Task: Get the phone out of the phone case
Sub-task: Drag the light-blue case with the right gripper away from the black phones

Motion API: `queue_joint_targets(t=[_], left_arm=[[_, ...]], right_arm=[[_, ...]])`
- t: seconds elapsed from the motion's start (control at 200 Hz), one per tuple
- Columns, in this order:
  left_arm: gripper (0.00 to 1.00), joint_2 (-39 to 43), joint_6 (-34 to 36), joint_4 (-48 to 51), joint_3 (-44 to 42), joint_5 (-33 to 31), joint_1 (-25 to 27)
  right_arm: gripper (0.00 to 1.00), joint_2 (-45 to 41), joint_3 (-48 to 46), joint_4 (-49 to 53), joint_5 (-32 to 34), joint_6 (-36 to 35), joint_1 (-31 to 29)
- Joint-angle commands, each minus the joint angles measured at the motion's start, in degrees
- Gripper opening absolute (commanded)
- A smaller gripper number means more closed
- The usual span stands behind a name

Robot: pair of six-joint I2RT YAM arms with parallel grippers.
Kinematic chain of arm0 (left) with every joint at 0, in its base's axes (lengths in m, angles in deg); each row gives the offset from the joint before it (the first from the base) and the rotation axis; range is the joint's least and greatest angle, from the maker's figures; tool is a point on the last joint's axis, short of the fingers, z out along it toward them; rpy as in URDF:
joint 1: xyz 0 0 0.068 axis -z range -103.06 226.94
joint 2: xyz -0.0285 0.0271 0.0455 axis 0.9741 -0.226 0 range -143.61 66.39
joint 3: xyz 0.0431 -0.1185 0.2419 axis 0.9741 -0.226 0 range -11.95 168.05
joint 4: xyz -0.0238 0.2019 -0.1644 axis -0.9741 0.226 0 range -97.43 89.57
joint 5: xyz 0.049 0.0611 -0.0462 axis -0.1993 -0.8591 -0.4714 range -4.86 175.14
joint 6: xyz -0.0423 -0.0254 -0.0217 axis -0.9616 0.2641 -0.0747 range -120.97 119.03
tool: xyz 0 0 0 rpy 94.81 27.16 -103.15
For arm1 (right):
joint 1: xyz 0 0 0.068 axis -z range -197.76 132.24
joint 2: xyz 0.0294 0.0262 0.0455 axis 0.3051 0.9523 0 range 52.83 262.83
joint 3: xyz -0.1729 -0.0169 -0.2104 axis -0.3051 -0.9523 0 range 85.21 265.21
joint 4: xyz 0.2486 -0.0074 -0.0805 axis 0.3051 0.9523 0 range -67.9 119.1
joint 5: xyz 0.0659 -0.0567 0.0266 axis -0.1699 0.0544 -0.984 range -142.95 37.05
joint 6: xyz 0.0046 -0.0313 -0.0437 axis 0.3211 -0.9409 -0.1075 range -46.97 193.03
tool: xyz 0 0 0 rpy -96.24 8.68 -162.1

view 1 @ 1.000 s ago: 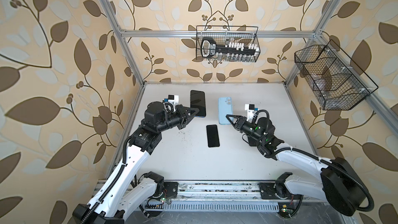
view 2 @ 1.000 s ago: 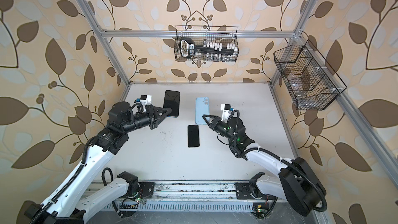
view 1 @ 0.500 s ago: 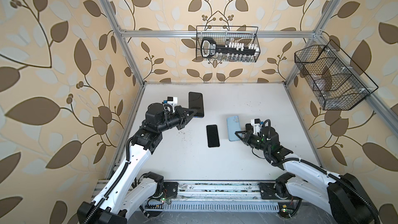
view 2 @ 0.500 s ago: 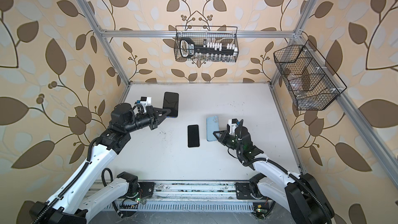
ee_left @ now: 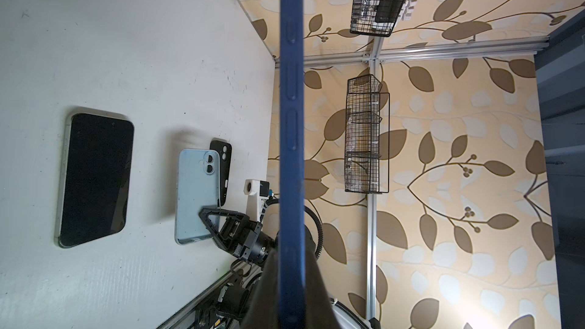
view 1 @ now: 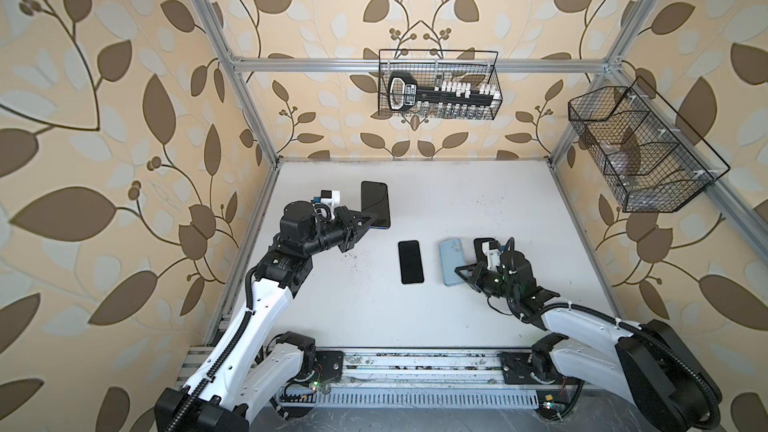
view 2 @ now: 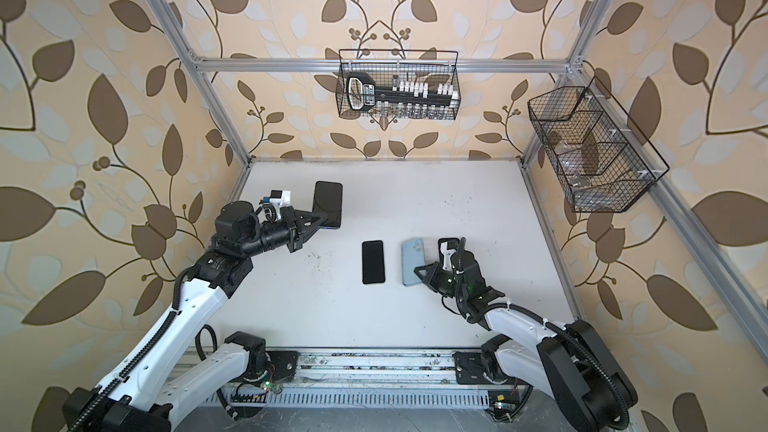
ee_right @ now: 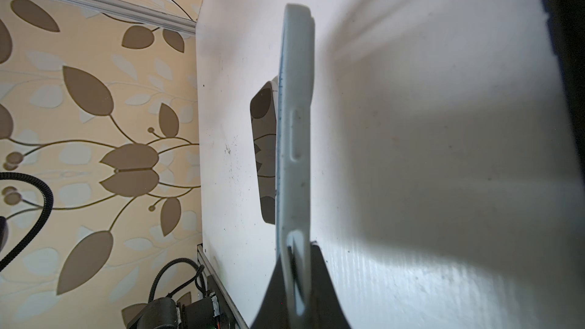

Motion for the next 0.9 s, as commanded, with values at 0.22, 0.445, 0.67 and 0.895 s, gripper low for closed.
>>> queue_joint_targets(t=[0.22, 0.445, 0.67, 0.895], left_arm=[[0.0, 0.46, 0.61, -6.76, -0.25, 2.62, -1.62], [0.0, 0.64, 0.53, -6.77, -0.66, 2.97, -2.15], [0.0, 0.96, 0.7, -6.74, -1.38, 3.02, -2.6], [0.0, 0.99, 1.31, -6.49, -1.66, 3.75, -3.53]], right_arm=[[0.01, 2.83, -1.31, -5.45, 0.55, 0.42, 0.15], [0.01, 6.89, -0.78, -10.38, 1.1, 2.28, -0.09], [0.0, 9.82, 1.62, -12.38, 6.58, 5.63, -2.14], [0.03, 12.27, 2.65, -14.91, 12.66, 10.65, -3.44]])
